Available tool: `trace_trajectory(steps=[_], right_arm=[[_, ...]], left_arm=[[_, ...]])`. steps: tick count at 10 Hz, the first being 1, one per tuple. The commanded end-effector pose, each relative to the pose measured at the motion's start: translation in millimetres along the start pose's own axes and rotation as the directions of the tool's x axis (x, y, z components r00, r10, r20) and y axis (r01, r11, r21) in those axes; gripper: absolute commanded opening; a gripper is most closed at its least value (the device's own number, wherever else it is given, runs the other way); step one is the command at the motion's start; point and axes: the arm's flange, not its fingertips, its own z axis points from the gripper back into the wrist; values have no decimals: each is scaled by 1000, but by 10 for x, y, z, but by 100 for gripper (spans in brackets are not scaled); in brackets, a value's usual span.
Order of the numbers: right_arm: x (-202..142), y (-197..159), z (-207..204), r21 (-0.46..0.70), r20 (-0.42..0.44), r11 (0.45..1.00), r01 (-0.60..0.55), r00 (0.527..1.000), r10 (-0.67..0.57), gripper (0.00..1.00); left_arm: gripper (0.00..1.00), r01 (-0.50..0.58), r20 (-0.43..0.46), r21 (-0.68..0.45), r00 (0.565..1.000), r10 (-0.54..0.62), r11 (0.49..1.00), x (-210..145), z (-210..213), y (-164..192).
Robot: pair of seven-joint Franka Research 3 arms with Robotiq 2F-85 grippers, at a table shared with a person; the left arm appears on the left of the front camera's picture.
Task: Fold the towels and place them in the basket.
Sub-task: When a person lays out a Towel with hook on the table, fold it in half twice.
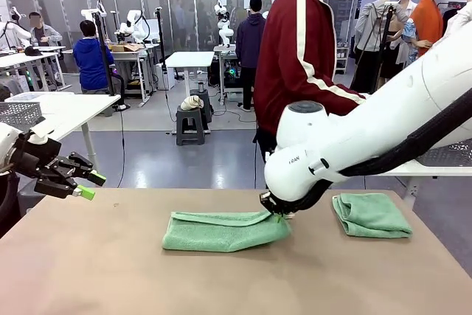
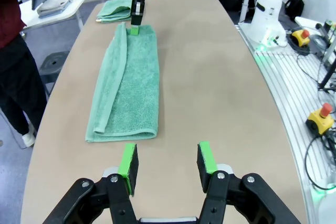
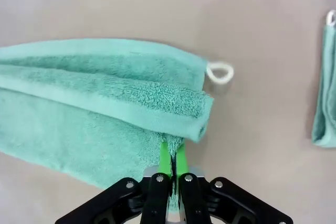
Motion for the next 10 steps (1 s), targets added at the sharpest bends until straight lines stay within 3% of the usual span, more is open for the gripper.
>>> trace_trajectory(steps=[1, 5, 8, 10], right_arm=[[115, 454, 119, -79, 9, 994, -74, 997, 75, 0], [348, 1730, 59, -164, -48, 955, -246, 969, 242, 0], [428, 2603, -110, -135, -92, 960, -244, 968, 233, 0], [409, 2937, -88, -76, -97, 979, -188, 979, 180, 0]], left_arm=[[59, 3, 6, 2, 1000, -3, 1000, 22, 6, -40], [59, 3, 6, 2, 1000, -3, 1000, 22, 6, -40], [59, 3, 6, 2, 1000, -3, 1000, 22, 6, -40], [59, 3, 6, 2, 1000, -3, 1000, 22, 6, -40]])
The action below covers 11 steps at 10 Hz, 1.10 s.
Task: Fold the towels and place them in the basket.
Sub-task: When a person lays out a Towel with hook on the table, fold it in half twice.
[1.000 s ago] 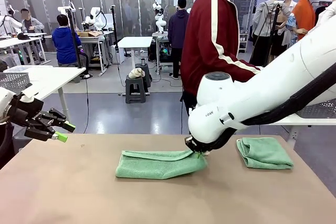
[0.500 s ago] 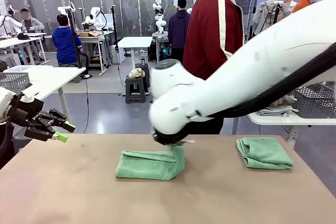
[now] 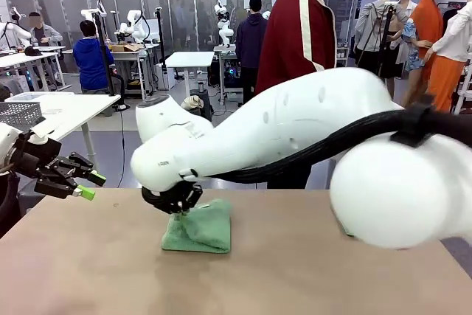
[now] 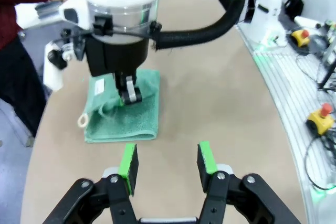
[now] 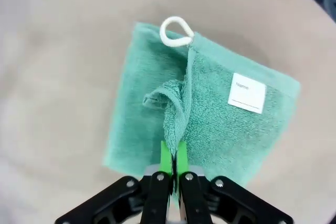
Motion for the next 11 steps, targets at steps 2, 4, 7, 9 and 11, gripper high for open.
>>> trace_trajectory(steps=[2, 4, 7, 9, 11], right_arm=[[208, 185, 33, 21, -16, 996, 81, 997, -81, 0], [235, 217, -77, 53, -30, 995, 90, 996, -88, 0], [250, 253, -313, 90, -87, 992, 85, 993, -77, 24], [185, 303, -258, 101, -82, 991, 87, 994, -79, 44], [9, 204, -27, 106, -48, 991, 80, 996, -75, 64]], left_arm=[[59, 3, 6, 3, 1000, -3, 1000, 16, 12, -33], [59, 3, 6, 3, 1000, -3, 1000, 16, 12, -33], [59, 3, 6, 3, 1000, -3, 1000, 16, 12, -33], [59, 3, 6, 3, 1000, -3, 1000, 16, 12, -33], [59, 3, 6, 3, 1000, -3, 1000, 16, 12, -33]])
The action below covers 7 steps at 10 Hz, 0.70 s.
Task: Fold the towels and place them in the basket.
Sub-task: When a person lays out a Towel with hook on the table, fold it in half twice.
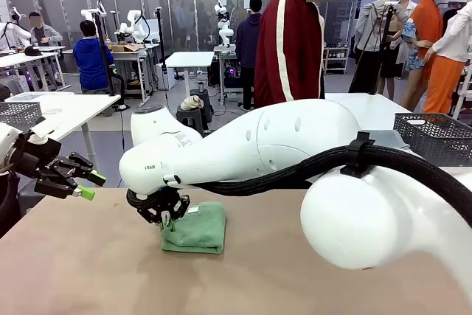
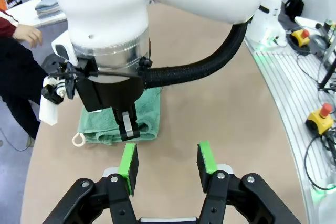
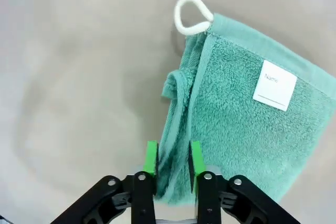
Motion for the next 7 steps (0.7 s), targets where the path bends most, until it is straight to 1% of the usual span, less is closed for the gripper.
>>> trace_trajectory(steps=[1, 2, 4, 6, 7], right_arm=[[-249, -212, 352, 10, 4, 1000, 12, 1000, -12, 45], [-396, -407, 537, -3, -9, 1000, 4, 1000, -4, 80], [-703, -905, 894, -34, 2, 999, 23, 1000, -23, 80], [-839, -1295, 1059, -8, 68, 996, 90, 994, -89, 80], [-889, -1416, 1102, -11, 108, 993, 114, 988, -113, 80]], left_arm=[[59, 3, 6, 3, 1000, -3, 1000, 16, 10, -33], [59, 3, 6, 3, 1000, -3, 1000, 16, 10, -33], [59, 3, 6, 3, 1000, -3, 1000, 16, 10, -33], [59, 3, 6, 3, 1000, -3, 1000, 16, 10, -33], [59, 3, 6, 3, 1000, -3, 1000, 16, 10, -33]])
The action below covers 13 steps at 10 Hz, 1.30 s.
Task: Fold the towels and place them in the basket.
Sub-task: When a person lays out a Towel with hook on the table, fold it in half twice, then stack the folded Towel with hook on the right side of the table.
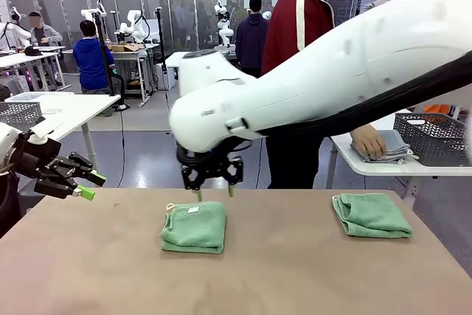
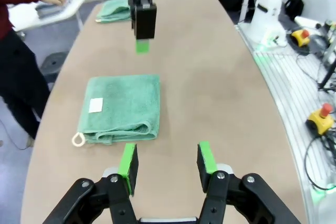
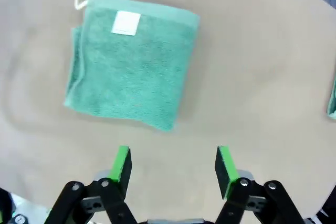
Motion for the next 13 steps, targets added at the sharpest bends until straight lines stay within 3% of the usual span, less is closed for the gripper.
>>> trace_trajectory(steps=[1, 3, 4, 13], right_arm=[[-244, -241, -41, 73, 43, 997, 29, 999, -32, 80], [-201, -391, -2, 126, 14, 990, 65, 998, -67, 80], [-100, -245, 51, 40, 32, 998, 38, 999, -39, 80], [-100, -245, 51, 40, 32, 998, 38, 999, -39, 80]], left_arm=[[59, 3, 6, 2, 1000, -3, 1000, 17, 9, -30], [59, 3, 6, 2, 1000, -3, 1000, 17, 9, -30], [59, 3, 6, 2, 1000, -3, 1000, 17, 9, -30], [59, 3, 6, 2, 1000, -3, 1000, 17, 9, -30]])
